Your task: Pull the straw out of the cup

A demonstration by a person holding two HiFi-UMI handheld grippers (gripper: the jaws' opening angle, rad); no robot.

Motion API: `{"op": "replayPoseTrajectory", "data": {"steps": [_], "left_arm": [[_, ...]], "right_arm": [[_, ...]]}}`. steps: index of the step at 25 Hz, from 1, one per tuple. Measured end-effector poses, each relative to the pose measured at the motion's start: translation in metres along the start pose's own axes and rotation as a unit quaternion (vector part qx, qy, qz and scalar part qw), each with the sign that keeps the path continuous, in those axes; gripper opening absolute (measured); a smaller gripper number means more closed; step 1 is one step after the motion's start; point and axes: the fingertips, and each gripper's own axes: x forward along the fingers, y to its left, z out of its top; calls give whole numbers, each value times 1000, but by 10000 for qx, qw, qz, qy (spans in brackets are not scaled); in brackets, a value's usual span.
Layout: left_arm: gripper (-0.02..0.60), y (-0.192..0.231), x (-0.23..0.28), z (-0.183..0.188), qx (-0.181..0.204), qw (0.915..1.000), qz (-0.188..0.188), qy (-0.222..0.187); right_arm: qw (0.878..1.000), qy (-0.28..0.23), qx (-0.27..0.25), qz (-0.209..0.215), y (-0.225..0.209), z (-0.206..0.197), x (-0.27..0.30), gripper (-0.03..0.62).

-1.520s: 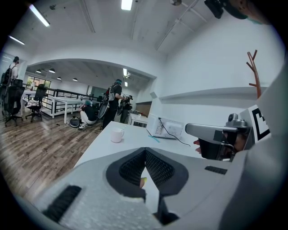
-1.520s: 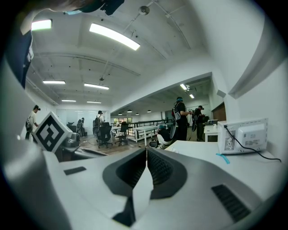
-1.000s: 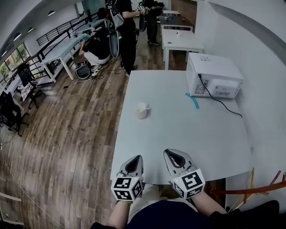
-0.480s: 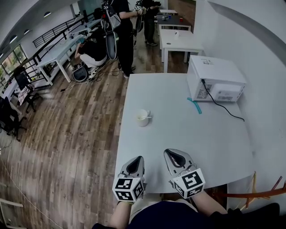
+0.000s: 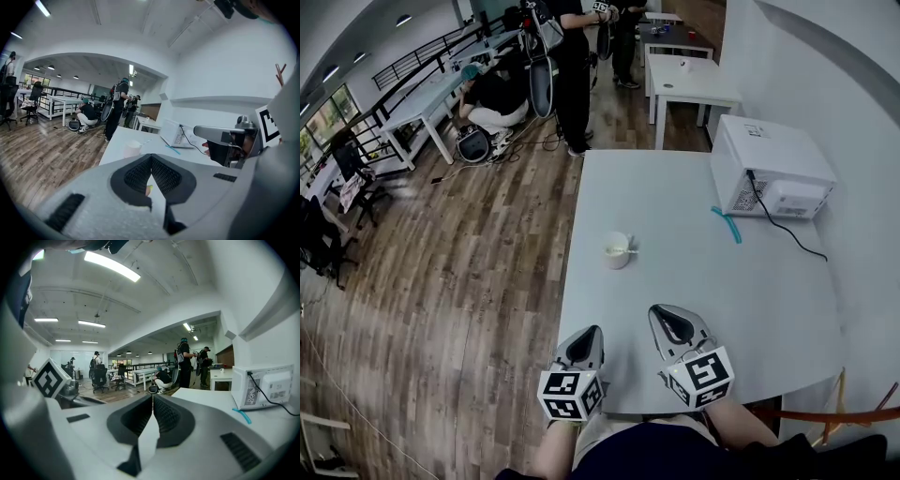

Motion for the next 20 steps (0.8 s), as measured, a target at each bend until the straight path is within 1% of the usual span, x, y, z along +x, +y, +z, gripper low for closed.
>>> {"op": "replayPoseTrajectory", "data": {"steps": [8, 13, 20], "left_arm": [[18, 32, 14, -1, -125, 9999, 18, 104], [18, 47, 30, -1, -155, 9997, -23, 201], [18, 64, 54, 1, -212, 9992, -112, 306]], "right_arm": [[9998, 192, -64, -16, -2, -8, 41, 31], [9993, 368, -84, -55, -11, -18, 69, 31], [9974, 697, 35, -170, -31, -40, 107, 31]]}}
